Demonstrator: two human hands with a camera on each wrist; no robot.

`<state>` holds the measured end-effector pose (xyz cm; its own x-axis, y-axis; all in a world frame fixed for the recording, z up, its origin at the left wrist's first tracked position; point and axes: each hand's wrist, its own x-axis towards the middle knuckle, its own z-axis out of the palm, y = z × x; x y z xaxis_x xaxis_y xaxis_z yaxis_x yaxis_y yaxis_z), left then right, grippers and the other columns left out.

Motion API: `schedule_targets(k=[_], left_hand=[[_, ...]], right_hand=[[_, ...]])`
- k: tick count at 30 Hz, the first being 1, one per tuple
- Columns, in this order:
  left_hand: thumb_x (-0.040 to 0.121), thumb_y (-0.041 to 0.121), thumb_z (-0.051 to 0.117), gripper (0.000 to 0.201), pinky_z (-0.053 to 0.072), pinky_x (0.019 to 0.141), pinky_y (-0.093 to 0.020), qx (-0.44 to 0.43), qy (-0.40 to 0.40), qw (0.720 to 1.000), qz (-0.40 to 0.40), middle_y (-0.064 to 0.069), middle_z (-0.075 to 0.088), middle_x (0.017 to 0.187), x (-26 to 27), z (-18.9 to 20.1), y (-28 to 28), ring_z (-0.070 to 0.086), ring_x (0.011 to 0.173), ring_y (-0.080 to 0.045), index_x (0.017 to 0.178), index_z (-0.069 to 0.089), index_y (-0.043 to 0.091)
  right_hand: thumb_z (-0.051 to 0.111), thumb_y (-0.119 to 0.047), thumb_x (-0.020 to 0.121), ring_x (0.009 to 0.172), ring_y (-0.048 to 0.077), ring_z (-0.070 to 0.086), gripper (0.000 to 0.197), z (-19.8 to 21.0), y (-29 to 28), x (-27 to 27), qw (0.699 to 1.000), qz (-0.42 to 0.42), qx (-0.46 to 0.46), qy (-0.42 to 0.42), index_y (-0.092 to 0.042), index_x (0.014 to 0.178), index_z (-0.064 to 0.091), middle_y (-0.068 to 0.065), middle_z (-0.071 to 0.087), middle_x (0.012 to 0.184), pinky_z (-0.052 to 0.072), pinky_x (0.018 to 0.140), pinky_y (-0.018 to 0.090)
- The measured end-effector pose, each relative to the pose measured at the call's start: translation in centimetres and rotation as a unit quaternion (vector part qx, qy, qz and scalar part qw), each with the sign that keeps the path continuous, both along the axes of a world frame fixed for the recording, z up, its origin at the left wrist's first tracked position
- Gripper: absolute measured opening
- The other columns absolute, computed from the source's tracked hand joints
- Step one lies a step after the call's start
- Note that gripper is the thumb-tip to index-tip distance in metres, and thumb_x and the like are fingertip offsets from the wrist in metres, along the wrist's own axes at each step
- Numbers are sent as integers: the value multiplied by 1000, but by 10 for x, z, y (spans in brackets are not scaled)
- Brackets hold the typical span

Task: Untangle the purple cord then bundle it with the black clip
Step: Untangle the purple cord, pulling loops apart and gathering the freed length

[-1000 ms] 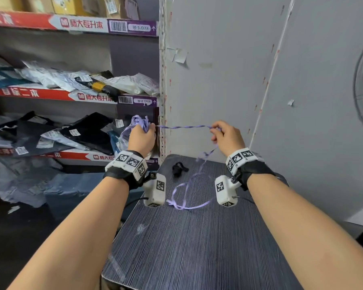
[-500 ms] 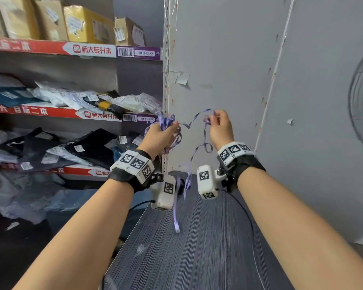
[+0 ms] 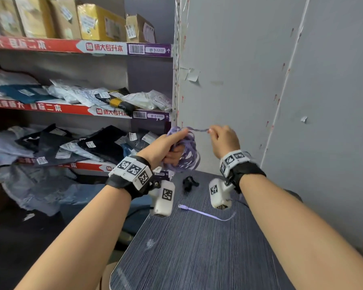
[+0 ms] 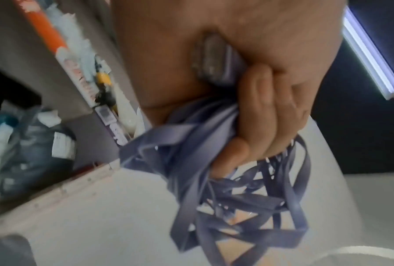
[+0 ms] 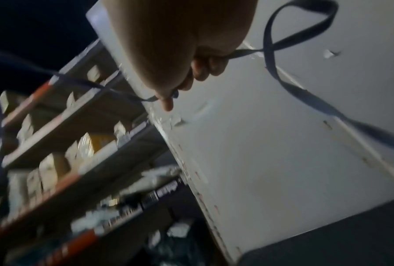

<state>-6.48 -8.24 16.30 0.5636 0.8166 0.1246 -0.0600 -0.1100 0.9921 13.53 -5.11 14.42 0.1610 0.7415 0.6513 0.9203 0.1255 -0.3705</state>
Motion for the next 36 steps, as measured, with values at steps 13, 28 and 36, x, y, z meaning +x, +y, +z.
schedule_targets(k=[13,28,36], left_hand=[[98,30,46,31,35,45,-9,237,88,936,247,-1,50,59,9,-27,33,46,38,3,87,51,1],[95,25,50,30,42,56,-23,233,332,907,114,-11,60,64,17,-100,39,49,53,-12,74,56,5],[88,15,60,24,31,47,-13,247,359,897,79,5,48,58,14,-121,34,44,52,-6,66,51,16]], right_hand=[[41,-22,95,86,24,62,28,-57,-30,-47,949,229,-217,7,-20,113,61,8,68,98,50,82,35],[50,-26,95,55,8,44,21,-98,-32,-23,946,189,-209,163,-11,86,61,3,63,72,35,56,23],[51,-25,91,53,10,41,15,-116,-40,-21,940,194,-265,96,-18,81,59,-7,46,57,33,56,28]])
